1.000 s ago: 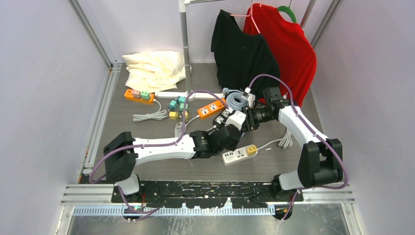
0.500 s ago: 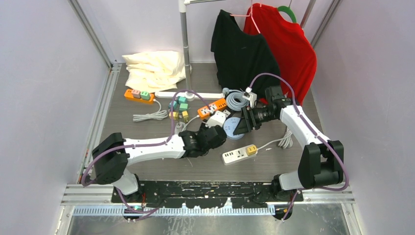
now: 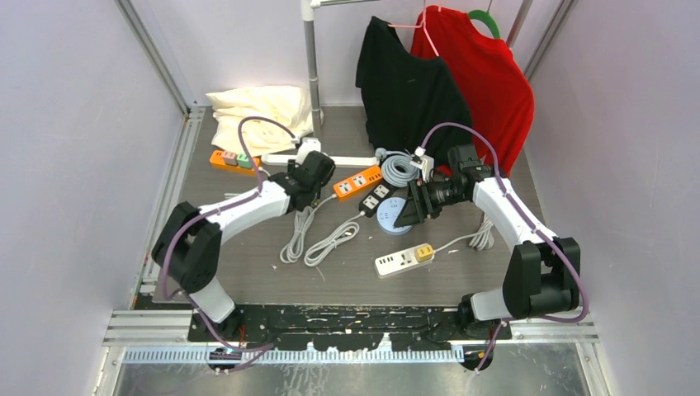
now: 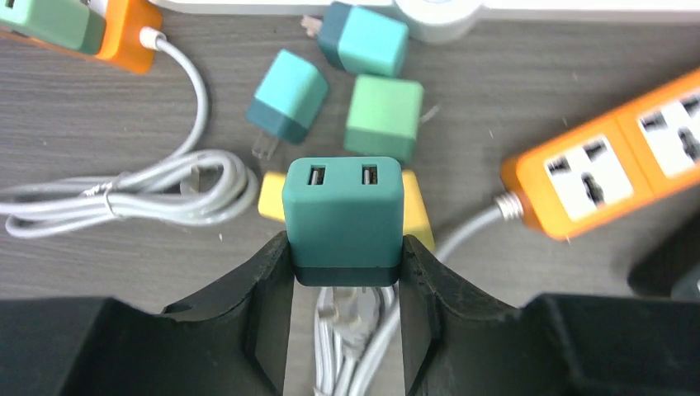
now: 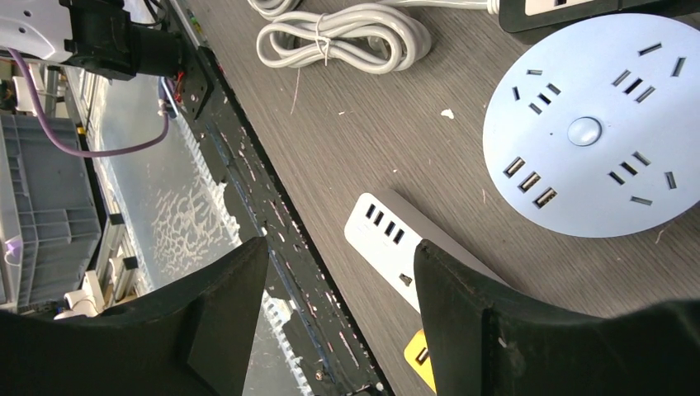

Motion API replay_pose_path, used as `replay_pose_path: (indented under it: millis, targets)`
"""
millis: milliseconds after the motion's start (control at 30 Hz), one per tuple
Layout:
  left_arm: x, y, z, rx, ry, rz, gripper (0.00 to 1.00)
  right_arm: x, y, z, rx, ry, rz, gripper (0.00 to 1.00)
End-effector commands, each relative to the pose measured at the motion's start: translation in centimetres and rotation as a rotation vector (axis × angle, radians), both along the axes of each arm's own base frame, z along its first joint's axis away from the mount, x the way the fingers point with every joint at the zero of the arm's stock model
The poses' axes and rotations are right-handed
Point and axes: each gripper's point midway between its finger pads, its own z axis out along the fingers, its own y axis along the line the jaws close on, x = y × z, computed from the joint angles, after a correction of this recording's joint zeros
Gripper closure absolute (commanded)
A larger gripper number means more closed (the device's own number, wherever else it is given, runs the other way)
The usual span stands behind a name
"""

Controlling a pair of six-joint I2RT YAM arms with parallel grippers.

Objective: Pull the plug off the socket

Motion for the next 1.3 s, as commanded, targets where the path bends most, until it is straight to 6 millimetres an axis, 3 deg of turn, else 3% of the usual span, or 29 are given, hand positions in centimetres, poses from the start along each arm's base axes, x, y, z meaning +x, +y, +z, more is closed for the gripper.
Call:
replay_pose_path:
  millis: [0,233,333,400,700,867,933,967,1067,1167,1267]
  targets:
    - [3.8,0.7,0.5,-0.012,-0.011,0.043,0.88,0.6,0.0,1.6,0.009,-0.077,0.006,0.30]
    - [6.7,2.4,-1.9,0.009,0.052,0.088,0.70,0.6,-0.1,1.6,0.009,-0.077,0.008,0.30]
    - [7.1,2.5,-1.7,0.011,0.060,0.092,0.48,0.6,-0.1,1.6,0.009,-0.079,0.009,0.30]
    - [7.0,2.5,-1.3,0.006,0.061,0.088,0.39,0.5,-0.1,1.6,0.009,-0.076,0.011,0.30]
    - [4.8,1.3,2.0,-0.113,0.056,-0.002,0.33,0.1,-0.4,1.9,-0.003,-0.134,0.047,0.30]
    - [0.5,-2.8,4.1,-0.358,0.040,-0.288,0.30,-1.5,-0.4,2.8,0.022,-0.273,0.166,0.31]
    - [-1.9,-5.4,5.9,-0.508,-0.025,-0.473,0.16,-2.4,-0.7,3.1,0.016,-0.358,0.226,0.31]
    - [-2.9,-6.7,8.3,-0.595,-0.106,-0.568,0.12,-2.9,-0.9,3.1,0.007,-0.410,0.262,0.30]
    - [-7.1,-9.4,11.0,-0.757,-0.199,-0.791,0.06,-4.4,-1.7,2.7,-0.035,-0.577,0.387,0.28]
    - [-10.9,-11.9,11.8,-0.751,-0.287,-0.976,0.04,-6.3,-2.8,1.2,-0.085,-0.751,0.573,0.14]
    - [-14.2,-14.5,11.4,-0.641,-0.384,-1.127,0.02,-6.9,-3.2,0.1,-0.100,-0.792,0.643,0.06]
